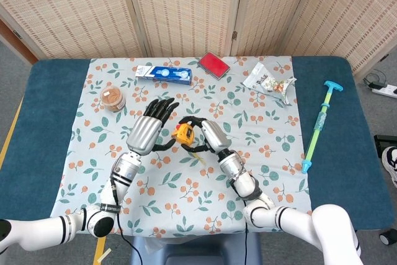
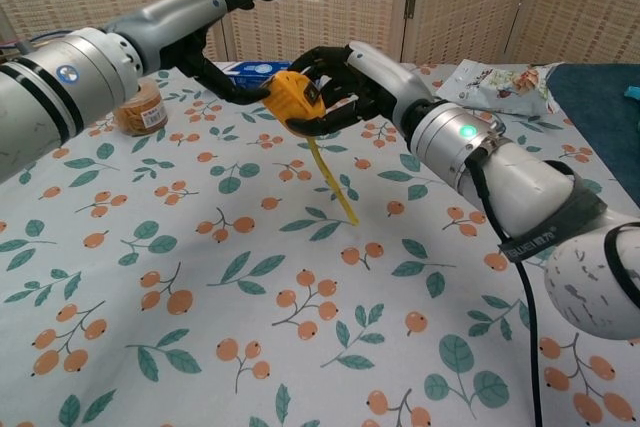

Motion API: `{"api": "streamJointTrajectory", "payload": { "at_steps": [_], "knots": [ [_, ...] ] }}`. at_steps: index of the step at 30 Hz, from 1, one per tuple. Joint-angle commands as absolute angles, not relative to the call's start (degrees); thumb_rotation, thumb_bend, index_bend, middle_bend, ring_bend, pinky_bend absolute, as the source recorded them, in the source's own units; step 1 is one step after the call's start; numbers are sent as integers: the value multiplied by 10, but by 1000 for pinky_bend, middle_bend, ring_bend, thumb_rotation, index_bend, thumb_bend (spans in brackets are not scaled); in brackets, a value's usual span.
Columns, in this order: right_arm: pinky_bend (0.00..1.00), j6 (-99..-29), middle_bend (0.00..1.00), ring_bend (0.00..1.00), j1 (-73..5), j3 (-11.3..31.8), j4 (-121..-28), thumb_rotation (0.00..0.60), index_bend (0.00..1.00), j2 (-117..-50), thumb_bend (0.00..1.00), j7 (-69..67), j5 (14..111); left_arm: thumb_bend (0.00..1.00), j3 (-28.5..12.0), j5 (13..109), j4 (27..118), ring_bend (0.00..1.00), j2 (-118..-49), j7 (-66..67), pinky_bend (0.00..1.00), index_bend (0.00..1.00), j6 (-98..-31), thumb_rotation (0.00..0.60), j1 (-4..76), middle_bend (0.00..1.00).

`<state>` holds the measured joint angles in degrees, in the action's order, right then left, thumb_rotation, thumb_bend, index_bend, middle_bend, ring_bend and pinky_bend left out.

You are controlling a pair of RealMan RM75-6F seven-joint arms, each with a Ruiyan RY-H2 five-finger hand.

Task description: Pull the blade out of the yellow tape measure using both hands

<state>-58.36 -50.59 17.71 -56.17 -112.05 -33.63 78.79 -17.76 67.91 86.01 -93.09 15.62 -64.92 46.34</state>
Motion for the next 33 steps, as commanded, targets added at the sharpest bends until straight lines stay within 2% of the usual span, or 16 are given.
{"api": "streamJointTrajectory", "payload": {
  "at_steps": [1,6,12,22,29,33],
  "knots": [
    [277,-583,457,425,-506,177,-562,600,548,-1121,407,-334,787,557,-180,680,857,83,-934,148,0,74,-654,600,462,72],
    [277,-582,457,424,-506,177,-561,600,548,-1121,407,-332,786,649,-182,683,850,97,-939,133,0,140,-660,600,460,98],
    [277,-580,457,425,-505,177,-559,600,548,-1122,407,-329,782,709,-181,683,843,100,-941,125,0,230,-660,600,459,111],
    [277,-571,457,425,-506,178,-550,600,548,-1125,406,-329,778,725,-181,686,832,106,-945,110,0,301,-658,600,458,132],
    [277,-565,457,425,-507,179,-541,600,548,-1127,407,-333,775,824,-180,690,822,117,-944,99,0,468,-656,600,458,159],
    [277,-562,457,425,-508,180,-536,600,548,-1128,407,-337,774,840,-178,692,820,118,-943,92,0,510,-652,600,458,169]
  ]
}}
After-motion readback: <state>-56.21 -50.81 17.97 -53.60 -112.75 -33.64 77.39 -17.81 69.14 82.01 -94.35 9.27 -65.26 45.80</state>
